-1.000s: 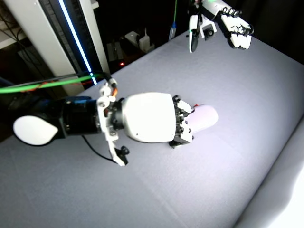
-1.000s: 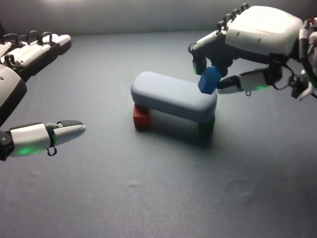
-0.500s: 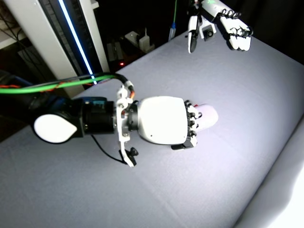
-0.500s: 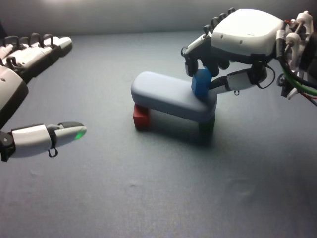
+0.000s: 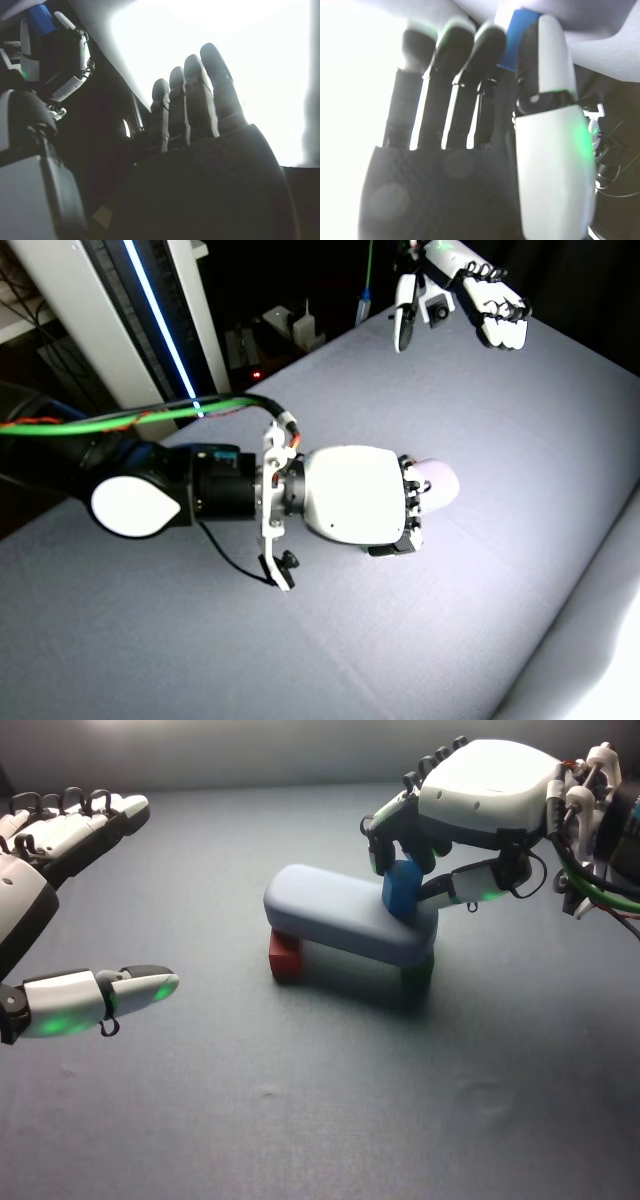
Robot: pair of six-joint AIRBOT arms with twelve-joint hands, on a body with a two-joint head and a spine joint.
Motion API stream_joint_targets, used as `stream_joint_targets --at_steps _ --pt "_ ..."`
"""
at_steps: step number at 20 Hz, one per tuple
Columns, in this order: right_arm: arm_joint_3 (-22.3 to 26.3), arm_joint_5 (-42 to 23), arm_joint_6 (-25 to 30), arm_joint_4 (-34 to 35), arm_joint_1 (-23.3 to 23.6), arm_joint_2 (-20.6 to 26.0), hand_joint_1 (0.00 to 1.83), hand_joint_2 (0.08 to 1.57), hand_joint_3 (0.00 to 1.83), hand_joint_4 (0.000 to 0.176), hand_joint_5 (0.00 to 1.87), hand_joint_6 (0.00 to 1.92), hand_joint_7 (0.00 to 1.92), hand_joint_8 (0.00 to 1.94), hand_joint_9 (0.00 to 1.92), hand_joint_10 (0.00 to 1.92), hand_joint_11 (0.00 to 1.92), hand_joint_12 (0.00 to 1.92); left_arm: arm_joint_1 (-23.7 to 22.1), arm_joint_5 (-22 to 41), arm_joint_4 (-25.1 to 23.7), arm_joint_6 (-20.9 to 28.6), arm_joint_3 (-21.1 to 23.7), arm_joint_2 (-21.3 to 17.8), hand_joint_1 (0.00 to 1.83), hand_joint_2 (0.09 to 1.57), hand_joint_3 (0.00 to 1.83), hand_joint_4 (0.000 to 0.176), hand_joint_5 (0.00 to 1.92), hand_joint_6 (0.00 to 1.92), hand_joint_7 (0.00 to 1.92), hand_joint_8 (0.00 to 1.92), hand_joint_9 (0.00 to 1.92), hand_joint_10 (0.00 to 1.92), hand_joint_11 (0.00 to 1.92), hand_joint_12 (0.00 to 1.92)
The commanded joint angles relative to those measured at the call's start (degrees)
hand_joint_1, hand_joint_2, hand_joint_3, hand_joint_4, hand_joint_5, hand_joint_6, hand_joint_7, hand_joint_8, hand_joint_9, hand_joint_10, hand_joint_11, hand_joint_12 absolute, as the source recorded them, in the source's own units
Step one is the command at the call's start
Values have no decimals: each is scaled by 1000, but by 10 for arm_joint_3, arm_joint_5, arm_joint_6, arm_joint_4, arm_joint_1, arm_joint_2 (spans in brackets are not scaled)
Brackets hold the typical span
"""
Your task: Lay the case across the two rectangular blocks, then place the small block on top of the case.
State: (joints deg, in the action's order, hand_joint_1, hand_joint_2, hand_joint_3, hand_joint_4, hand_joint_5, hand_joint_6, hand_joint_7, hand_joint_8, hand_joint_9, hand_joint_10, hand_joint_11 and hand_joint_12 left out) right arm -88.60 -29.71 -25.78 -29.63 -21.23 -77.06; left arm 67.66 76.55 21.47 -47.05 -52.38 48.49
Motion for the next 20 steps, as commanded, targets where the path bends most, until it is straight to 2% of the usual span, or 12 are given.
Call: stream_joint_targets --at_steps 1,2,3,6,7,9,11,12,15,17,18,20 --pt "-2 -51 -4 14 10 0 1226 1120 2 0 919 1009 1002 1121 884 1466 878 1687 -6 70 -6 3 -3 3 723 932 1 31 188 1 196 1 206 3 0 725" --pt "-1 -50 -7 14 10 0 1213 1128 2 6 902 1083 984 1091 808 1398 759 1661 -6 70 -6 4 -4 3 723 930 1 35 190 2 197 2 208 3 0 726" --pt "-1 -50 -9 14 10 0 1204 1139 2 20 879 1186 965 1033 756 1242 653 1581 -6 70 -6 4 -4 3 734 930 0 25 196 4 200 2 211 4 0 725" --pt "0 -49 -12 14 10 0 1210 1137 0 5 853 1194 1002 982 812 1067 709 1485 -6 70 -6 4 -5 4 732 930 0 27 198 1 191 0 204 1 0 699" --pt "0 -49 -12 14 10 0 1204 1146 2 1 836 1178 979 1051 796 1069 691 1490 -6 70 -6 4 -5 4 729 934 2 34 189 0 186 0 205 1 0 700" --pt "1 -49 -12 14 10 0 1205 1156 0 0 827 1137 953 1138 767 1109 654 1509 -6 70 -6 5 -5 5 722 935 2 34 190 1 186 0 209 2 0 700" --pt "3 -49 -12 14 10 0 1203 1157 0 0 829 1137 947 1143 767 1080 646 1478 -6 70 -6 5 -6 5 738 933 1 34 192 2 190 2 209 2 0 706" --pt "4 -49 -12 12 10 0 1200 1162 1 0 812 1165 945 1140 772 1061 660 1472 -6 70 -6 5 -6 5 724 933 0 40 190 1 188 1 210 2 0 706" --pt "6 -51 -12 12 10 0 1198 1164 1 0 815 1154 935 1170 773 1128 669 1531 -6 70 -6 7 -7 6 750 932 0 33 194 2 191 2 212 3 0 700" --pt "7 -51 -12 10 10 0 1198 1158 0 0 829 1152 943 1137 773 1103 673 1517 -6 69 -6 7 -8 7 764 933 0 36 191 0 190 1 207 0 0 693" --pt "7 -51 -12 10 10 0 1200 1158 0 0 822 1158 952 1129 782 1102 675 1518 -6 69 -6 7 -8 7 763 932 0 29 193 1 194 3 209 1 0 695" --pt "8 -51 -12 9 10 0 1200 1157 0 0 823 1155 951 1132 790 1107 684 1528 -6 69 -6 7 -8 7 745 930 0 36 190 0 198 2 223 5 0 714"
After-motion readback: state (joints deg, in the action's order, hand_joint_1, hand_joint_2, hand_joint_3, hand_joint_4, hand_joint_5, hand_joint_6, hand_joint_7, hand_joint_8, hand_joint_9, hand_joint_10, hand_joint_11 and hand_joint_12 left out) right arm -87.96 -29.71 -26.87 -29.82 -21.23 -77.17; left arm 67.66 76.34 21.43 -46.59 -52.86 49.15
